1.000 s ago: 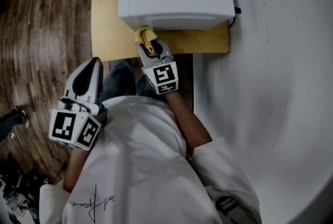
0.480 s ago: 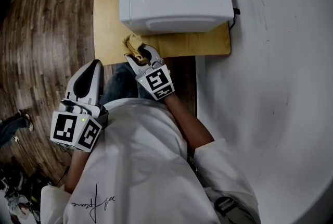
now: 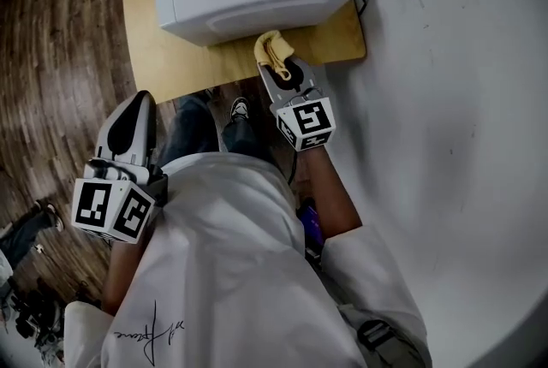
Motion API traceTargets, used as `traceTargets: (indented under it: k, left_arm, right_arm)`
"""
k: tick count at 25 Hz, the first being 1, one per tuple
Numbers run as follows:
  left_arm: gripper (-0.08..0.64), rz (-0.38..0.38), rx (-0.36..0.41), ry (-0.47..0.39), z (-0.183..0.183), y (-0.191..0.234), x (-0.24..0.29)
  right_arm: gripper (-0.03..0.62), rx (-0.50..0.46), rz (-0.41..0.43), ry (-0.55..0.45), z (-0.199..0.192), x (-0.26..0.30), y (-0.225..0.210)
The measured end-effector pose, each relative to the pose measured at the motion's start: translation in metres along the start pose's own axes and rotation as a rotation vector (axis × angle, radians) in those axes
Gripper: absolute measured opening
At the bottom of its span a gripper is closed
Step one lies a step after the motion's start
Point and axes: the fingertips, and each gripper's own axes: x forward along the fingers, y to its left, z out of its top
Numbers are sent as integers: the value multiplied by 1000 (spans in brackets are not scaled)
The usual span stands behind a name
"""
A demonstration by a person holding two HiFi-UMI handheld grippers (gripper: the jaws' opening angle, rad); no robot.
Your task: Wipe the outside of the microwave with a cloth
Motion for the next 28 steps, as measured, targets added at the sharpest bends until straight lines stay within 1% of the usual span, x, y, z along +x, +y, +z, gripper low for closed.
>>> traceTargets:
  k: [3,5,8,11,16,18,22,28]
  left_arm:
    - [-8,-29,-22,-14,4,-3,5]
    - [-8,-29,-22,-9,2,-1,5]
    - [-8,-24,-16,1,2,4,6]
    - [-8,-23,-15,-7,5,5,6]
    - [-8,-9,-12,-11,9,8,4]
    - [-8,-6,-6,-17,9,7,4]
    - [-8,-14,22,-14,14,6,4]
    - [-8,-30,29,-18,18,0,11]
  right_arm:
    - [118,20,-114,-19,0,-23,-49]
    - [117,16,-166,-11,-3,-34,-76]
    - [117,6,-211,5,-6,-41,-105]
    - [119,-16,-252,25,-6,-41,-126]
    - [118,16,-311,17,-11,-34,-149]
    - [118,10,-327,9,-9,-31,-155]
    - [120,20,-368,-15,-13,-25,-152]
    - [118,29,-438,-46,-14,-22,-150]
